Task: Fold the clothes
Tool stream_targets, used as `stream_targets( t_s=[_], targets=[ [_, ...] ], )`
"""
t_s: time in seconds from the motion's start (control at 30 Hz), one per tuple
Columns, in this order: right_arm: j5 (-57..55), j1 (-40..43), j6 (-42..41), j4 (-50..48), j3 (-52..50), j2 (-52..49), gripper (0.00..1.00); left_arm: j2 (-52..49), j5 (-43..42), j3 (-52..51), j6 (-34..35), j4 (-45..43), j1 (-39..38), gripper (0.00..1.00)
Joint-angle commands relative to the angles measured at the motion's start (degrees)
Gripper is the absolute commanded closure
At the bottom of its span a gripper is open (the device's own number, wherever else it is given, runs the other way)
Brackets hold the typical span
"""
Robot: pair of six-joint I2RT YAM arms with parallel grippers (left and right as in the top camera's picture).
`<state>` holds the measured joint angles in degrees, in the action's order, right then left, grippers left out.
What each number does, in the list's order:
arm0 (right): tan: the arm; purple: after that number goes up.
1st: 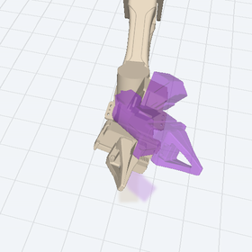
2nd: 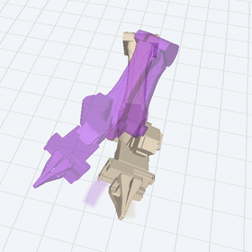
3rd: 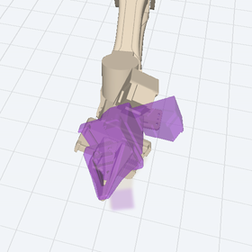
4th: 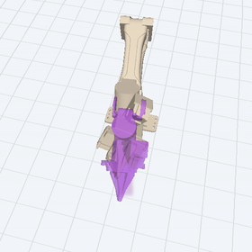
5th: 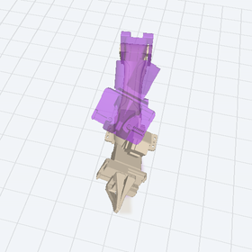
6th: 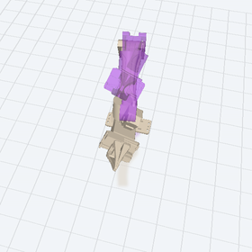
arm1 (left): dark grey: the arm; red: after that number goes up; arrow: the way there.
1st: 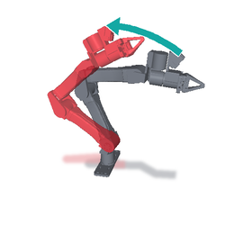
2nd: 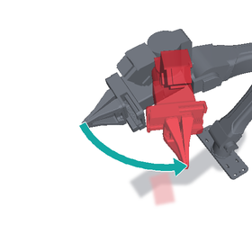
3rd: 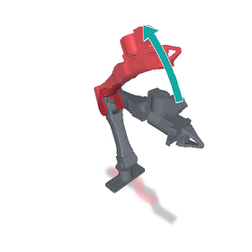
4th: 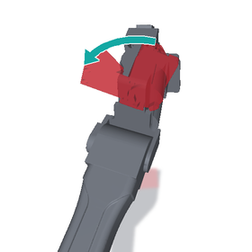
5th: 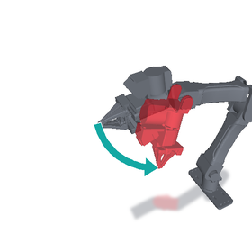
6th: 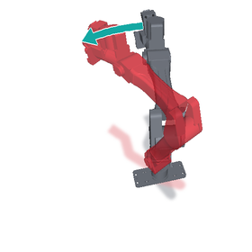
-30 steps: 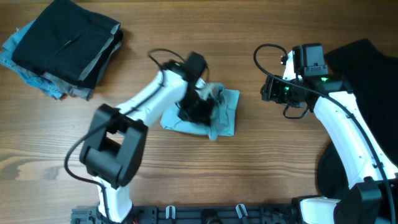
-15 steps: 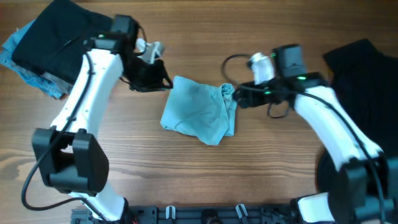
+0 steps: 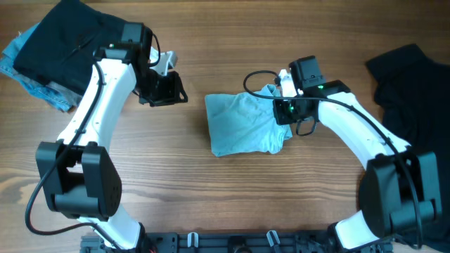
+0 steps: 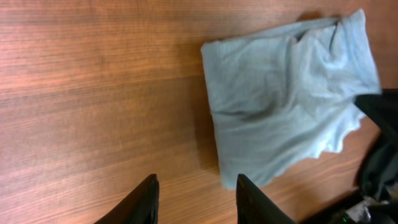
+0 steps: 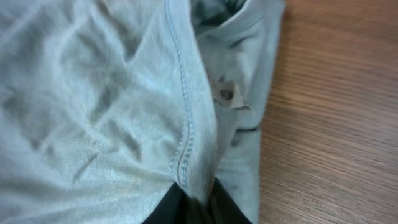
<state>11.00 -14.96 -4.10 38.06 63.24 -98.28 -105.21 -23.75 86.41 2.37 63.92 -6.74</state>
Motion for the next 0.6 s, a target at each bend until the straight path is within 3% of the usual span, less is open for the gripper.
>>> stream_targets(
  t_s=[0.0, 0.03, 0.1, 0.23, 0.27, 0.3, 0.33, 0.37, 0.4, 0.43, 0.53, 0.57],
  targets=[
    [-2.32, 0.15, -1.14, 0.26, -0.26, 1.53, 0.74, 0.09, -5.95, -6.25, -0.48, -3.19, -0.66, 0.51],
    [-2.29, 0.33, -3.96, 0.37, -0.26, 1.53, 0.87, 0.09, -8.74, -9.33, -0.48, -5.81, -1.40, 0.42],
    [-2.08, 0.42, -8.76, 0.92, -0.26, 1.31, 0.96, 0.09, -11.67, -13.57, -0.46, -10.80, -3.06, 0.38],
    [-4.46, 0.42, -13.03, 2.97, -0.26, -0.24, 0.95, 0.07, -15.04, -18.58, 3.08, -16.17, -8.50, 0.40],
    [-4.44, 0.42, -13.00, 3.13, -0.26, -0.55, 0.96, 0.07, -14.93, -18.71, 4.22, -16.39, -10.01, 0.44],
    [-4.42, 0.42, -13.03, 3.23, -0.26, -0.74, 0.95, 0.07, -14.73, -18.71, 5.20, -16.48, -11.47, 0.59],
    [-4.44, 0.42, -12.85, 3.48, -0.26, -0.74, 0.95, 0.07, -14.29, -18.71, 6.12, -16.52, -12.57, 0.80],
    [-4.50, 0.42, -12.33, 3.67, -0.26, -0.74, 0.93, 0.07, -14.08, -18.71, 6.32, -16.26, -13.44, 0.89],
    [-5.18, 0.48, -10.95, 3.78, -0.26, -0.74, 0.73, 0.07, -13.18, -18.71, 7.80, -15.23, -14.84, 0.96],
    [-5.18, 0.72, -8.94, 3.82, -0.15, -0.63, 0.67, 0.09, -12.44, -18.71, 8.90, -14.86, -15.67, 0.96],
    [-5.07, 2.47, -7.87, 5.14, 1.68, 1.53, 0.60, 0.02, -12.31, -18.93, 13.33, -17.11, -18.58, 0.96],
    [-4.70, 3.23, -7.89, 5.38, 2.29, 3.82, 0.59, -0.24, -8.81, -19.61, 20.41, -20.28, -19.41, 0.96]
  ],
)
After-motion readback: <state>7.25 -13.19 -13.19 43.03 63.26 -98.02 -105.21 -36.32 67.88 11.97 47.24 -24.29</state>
